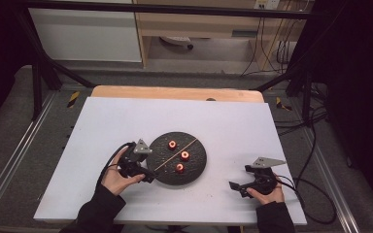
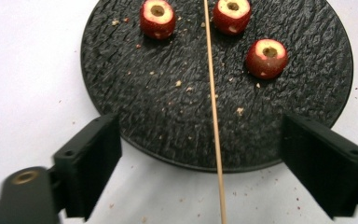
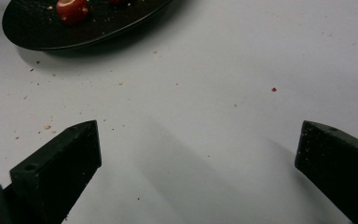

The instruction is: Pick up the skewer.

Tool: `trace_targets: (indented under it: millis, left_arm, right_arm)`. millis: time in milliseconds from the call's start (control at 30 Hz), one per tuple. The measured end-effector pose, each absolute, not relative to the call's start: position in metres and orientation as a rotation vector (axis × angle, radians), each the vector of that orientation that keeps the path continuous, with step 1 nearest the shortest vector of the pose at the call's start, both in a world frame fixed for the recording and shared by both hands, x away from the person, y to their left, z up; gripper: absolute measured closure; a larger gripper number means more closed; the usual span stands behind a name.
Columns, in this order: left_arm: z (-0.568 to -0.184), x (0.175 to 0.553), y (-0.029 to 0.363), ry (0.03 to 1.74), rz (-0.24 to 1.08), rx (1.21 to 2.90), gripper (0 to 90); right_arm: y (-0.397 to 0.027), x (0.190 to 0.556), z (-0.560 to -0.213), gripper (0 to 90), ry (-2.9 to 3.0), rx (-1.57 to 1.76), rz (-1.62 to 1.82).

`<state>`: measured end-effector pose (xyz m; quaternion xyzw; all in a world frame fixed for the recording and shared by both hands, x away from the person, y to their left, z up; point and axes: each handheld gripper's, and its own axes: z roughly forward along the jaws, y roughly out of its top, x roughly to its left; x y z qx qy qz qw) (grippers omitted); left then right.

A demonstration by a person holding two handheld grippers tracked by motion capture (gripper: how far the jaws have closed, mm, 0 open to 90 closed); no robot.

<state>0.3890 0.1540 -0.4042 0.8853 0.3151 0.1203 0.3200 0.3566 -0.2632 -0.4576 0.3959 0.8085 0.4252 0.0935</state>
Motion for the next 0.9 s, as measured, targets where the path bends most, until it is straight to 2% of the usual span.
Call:
trace_targets:
  millis: [433, 900]
  left_arm:
    - [-0.408, 0.398, 0.138, 0.835, 0.309, 2.388, 37.2]
    - [-0.413, 0.405, 0.126, 0.834, 0.243, 2.458, 60.1]
  right_arm:
    - [-0.263, 0.357, -0.458, 0.9, 2.403, 1.175, 1.259]
    - [-0.263, 0.357, -0.458, 0.9, 2.403, 1.176, 1.261]
